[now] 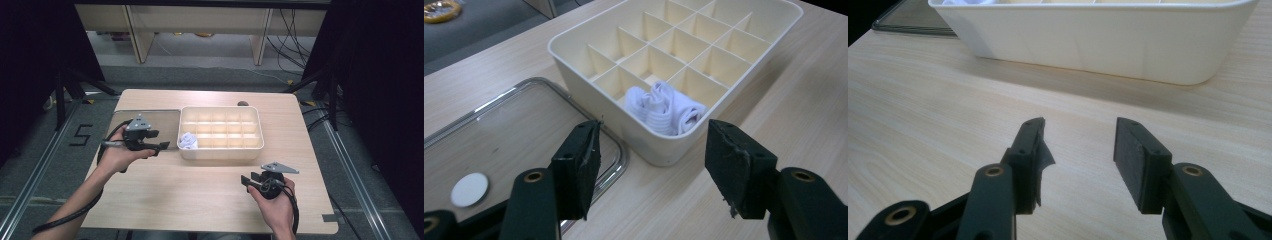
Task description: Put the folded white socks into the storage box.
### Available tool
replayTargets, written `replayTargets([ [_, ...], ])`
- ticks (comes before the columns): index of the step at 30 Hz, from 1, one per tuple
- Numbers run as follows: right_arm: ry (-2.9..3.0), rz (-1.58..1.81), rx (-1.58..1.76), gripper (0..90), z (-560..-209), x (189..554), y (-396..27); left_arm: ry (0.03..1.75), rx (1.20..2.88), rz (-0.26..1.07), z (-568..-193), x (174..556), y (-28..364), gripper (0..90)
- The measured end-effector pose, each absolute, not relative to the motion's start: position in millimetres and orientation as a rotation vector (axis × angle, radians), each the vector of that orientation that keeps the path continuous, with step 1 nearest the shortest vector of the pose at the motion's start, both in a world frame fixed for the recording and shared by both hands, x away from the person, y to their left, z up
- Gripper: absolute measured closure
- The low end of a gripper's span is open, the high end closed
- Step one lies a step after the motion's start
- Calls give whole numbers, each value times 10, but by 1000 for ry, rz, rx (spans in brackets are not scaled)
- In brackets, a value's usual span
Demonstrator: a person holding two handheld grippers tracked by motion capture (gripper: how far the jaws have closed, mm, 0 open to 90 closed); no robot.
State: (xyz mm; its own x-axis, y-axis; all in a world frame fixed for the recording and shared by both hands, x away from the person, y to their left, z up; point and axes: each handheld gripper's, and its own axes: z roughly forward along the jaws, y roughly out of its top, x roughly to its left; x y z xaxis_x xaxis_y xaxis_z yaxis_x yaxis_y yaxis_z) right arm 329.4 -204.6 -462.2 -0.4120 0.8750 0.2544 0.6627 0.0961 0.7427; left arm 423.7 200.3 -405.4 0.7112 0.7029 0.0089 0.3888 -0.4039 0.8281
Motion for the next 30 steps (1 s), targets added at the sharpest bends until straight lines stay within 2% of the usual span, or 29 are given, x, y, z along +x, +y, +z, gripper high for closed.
replayTargets([
  [7,2112,1186,1530,561,-4619,3280,-2068,864,1978,512,-4190,3990,2206,389],
  [17,2100,1204,1590,559,-4665,3266,-2057,946,1880,548,-4603,3669,2395,395],
  [25,2119,1196,1556,557,-4698,3268,-2072,1011,1774,602,-5025,3524,2478,401],
  [30,2114,1203,1545,556,-4724,3274,-2061,1006,1745,656,-5130,3477,2489,400],
])
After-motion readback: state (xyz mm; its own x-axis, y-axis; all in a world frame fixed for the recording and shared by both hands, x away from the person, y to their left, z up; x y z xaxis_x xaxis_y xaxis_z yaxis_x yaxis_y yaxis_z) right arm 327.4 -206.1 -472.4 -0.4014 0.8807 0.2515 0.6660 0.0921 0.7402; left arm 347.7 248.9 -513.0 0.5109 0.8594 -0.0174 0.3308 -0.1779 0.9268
